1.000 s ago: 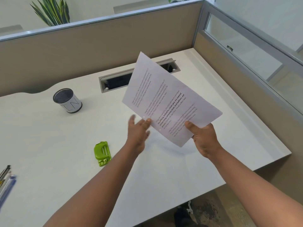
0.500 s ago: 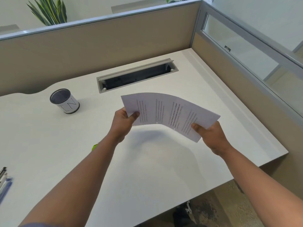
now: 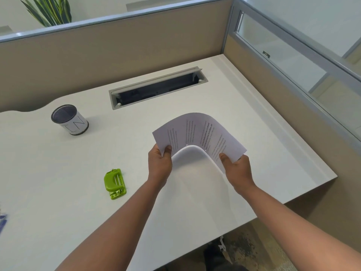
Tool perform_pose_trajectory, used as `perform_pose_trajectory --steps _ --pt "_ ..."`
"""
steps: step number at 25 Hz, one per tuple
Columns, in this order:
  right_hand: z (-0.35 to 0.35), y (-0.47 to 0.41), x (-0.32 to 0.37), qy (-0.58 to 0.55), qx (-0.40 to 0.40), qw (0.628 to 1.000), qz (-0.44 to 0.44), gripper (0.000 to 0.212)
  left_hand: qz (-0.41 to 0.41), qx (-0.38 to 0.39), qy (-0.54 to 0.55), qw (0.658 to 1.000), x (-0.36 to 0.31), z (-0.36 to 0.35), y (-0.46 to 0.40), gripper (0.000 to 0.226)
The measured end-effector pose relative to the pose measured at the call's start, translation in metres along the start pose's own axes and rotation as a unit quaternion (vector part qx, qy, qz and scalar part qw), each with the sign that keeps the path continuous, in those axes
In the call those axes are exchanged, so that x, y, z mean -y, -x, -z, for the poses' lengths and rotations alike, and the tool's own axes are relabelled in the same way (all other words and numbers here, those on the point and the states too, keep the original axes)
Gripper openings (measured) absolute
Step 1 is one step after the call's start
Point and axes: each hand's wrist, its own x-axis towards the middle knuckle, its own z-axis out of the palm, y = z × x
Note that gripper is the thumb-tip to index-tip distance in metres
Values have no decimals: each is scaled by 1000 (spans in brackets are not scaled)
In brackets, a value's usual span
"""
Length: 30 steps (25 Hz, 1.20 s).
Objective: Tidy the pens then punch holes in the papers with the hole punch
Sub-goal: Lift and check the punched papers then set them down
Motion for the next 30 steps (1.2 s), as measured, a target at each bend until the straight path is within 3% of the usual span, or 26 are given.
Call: perform_pose_trajectory --steps 5,10,13,15,16,18,20,25,28,30 --pt "1 1 -3 19 8 1000 -16 15 6 11 -19 1000 3 3 -1 19" --pt "18 -7 11 -65 10 998 -26 19 -113 53 -135 983 -25 10 -24 18" --pt "42 -21 20 -89 -37 995 32 60 -149 111 -253 950 -58 6 -48 23" --pt "62 -32 28 8 -96 991 89 89 -160 152 -313 924 -81 -3 -61 26" --pt "70 -38 34 77 -108 984 122 94 -162 174 -336 911 -92 -9 -64 28" --pt "80 -51 47 203 -82 962 163 86 -173 214 -375 885 -111 -24 -68 29" --pt "85 -62 59 247 -24 955 163 65 -196 245 -400 861 -125 -40 -69 29" --pt "93 -84 60 222 12 963 150 16 -197 282 -410 845 -137 -74 -74 30" --pt "104 -97 54 171 27 979 108 13 -211 266 -397 853 -134 -93 -80 27" --pt "115 -112 46 142 26 986 83 12 -249 206 -377 868 -121 -109 -83 20"
